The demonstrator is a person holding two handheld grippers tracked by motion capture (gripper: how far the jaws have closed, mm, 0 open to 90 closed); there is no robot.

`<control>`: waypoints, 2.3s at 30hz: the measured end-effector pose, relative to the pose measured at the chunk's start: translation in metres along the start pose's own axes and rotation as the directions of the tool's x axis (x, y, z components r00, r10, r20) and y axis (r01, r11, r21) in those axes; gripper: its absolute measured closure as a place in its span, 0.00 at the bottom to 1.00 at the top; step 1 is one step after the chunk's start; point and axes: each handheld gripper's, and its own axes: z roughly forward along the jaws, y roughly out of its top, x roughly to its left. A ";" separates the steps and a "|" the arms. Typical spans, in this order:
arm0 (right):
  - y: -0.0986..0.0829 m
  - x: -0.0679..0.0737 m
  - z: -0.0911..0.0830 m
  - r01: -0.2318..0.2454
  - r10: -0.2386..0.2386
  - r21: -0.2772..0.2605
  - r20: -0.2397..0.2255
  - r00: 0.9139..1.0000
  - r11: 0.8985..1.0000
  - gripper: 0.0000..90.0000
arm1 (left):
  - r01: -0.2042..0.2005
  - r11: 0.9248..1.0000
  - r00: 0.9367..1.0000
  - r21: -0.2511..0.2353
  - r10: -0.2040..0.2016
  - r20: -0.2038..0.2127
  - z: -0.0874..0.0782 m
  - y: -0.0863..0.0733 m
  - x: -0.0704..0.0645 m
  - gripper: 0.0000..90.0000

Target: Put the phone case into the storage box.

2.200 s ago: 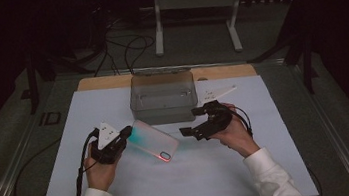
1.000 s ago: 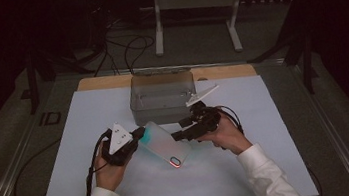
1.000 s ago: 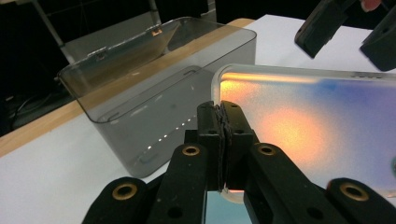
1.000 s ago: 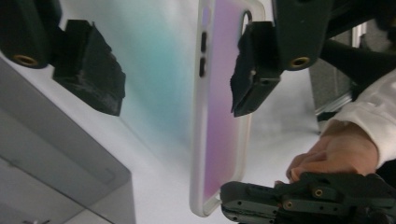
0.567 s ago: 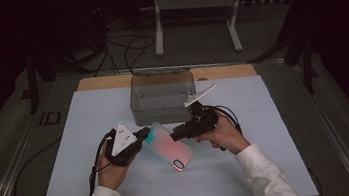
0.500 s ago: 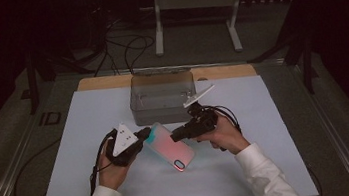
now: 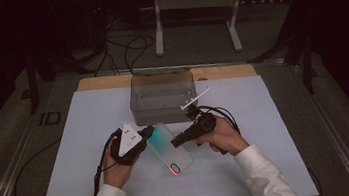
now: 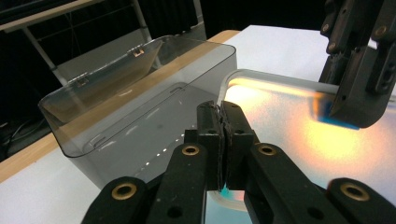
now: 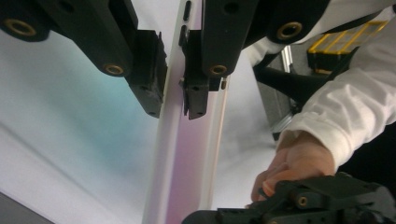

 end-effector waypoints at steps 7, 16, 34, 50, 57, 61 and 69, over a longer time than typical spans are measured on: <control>-0.001 0.002 0.000 -0.049 0.049 -0.003 0.032 0.998 0.999 0.92 | 0.007 1.000 1.000 -0.005 -0.007 -0.005 0.001 0.001 -0.001 0.97; -0.001 0.002 0.001 -0.072 0.073 -0.013 0.076 0.994 0.997 0.92 | 0.036 0.999 0.999 -0.004 -0.036 0.012 0.003 0.000 -0.001 0.78; 0.000 0.002 -0.003 -0.070 0.072 -0.023 0.096 0.993 0.997 0.92 | 0.142 0.990 0.990 -0.008 -0.142 -0.015 -0.003 -0.004 0.008 0.32; 0.001 0.004 -0.006 -0.067 0.070 -0.029 0.140 0.988 0.997 0.92 | 0.206 0.979 0.977 -0.001 -0.206 -0.048 -0.018 -0.022 0.019 0.07; 0.003 0.004 -0.009 -0.070 0.075 -0.041 0.153 0.985 0.997 0.92 | 0.220 0.975 0.969 -0.020 -0.221 -0.111 -0.034 -0.034 0.025 0.00; 0.004 0.005 -0.010 -0.070 0.077 -0.048 0.164 0.983 0.996 0.92 | 0.214 0.976 0.967 -0.026 -0.216 -0.134 -0.045 -0.043 0.026 0.00; 0.006 0.005 -0.012 -0.080 0.088 -0.056 0.177 0.980 0.995 0.92 | 0.246 0.969 0.955 -0.025 -0.247 -0.167 -0.062 -0.063 0.031 0.00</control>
